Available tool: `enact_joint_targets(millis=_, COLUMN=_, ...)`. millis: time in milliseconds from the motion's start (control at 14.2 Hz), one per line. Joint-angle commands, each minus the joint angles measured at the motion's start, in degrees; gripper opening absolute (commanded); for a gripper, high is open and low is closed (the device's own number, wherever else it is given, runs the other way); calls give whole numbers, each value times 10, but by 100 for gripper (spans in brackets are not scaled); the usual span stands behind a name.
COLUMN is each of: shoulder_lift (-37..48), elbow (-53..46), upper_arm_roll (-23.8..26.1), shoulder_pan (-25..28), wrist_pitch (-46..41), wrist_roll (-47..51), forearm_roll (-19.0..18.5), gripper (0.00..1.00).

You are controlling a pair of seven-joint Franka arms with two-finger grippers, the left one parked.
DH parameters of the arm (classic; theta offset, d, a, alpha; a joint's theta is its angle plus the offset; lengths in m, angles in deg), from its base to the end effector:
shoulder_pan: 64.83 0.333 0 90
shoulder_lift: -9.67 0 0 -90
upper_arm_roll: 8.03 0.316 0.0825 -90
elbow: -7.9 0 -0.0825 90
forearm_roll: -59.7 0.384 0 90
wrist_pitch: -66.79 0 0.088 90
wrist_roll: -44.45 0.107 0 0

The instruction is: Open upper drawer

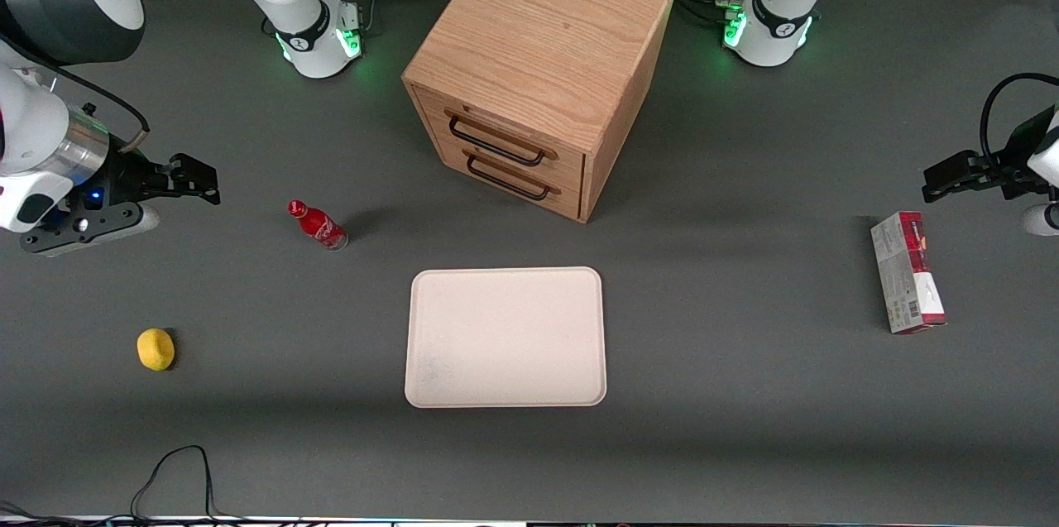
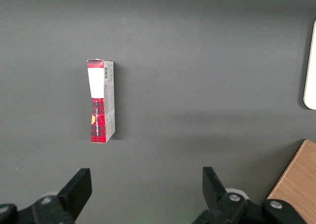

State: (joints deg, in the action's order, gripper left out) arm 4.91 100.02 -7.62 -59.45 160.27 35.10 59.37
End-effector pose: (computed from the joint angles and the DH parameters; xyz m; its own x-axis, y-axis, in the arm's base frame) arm 0.5782 0.0579 0.5649 0.9634 0.2613 -0.0593 0.2615 -0.9652 -0.0046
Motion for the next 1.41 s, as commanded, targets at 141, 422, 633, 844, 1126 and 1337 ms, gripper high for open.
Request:
enact_joint_targets(millis=141, shoulder_lift=-10, elbow=-15, upper_arm_roll=49, shoulder_pan=4, wrist_pitch=-8, wrist_roll=15, forearm_roll=7, gripper=100)
enact_joint_targets(millis=422, shoulder_lift=-13, elbow=-15, upper_arm_roll=92, shoulder_pan=5, wrist_pitch=-8, wrist_roll=16, forearm_roll=28, gripper=100)
enact_joint_targets(millis=633, shoulder_lift=-21, elbow=-18, upper_arm_roll=124, shoulder_pan=14, wrist_pitch=-8, wrist_roll=15, forearm_roll=35, gripper=100)
enact_joint_targets(millis=844, shoulder_lift=-54, elbow=-37, upper_arm_roll=123, shoulder_pan=52, wrist_pitch=-3, wrist_roll=15, forearm_roll=64, gripper=100)
enact_joint_targets(millis=1126, shoulder_lift=-103, elbow=-76, upper_arm_roll=126, shoulder_pan=91, wrist_pitch=-6, wrist_roll=4, forearm_roll=66, gripper=100)
enact_joint_targets(millis=1337, shoulder_lift=-134, elbow=-92, upper_arm_roll=145, shoulder_pan=93, wrist_pitch=-8, wrist_roll=-26, forearm_roll=89, gripper=100)
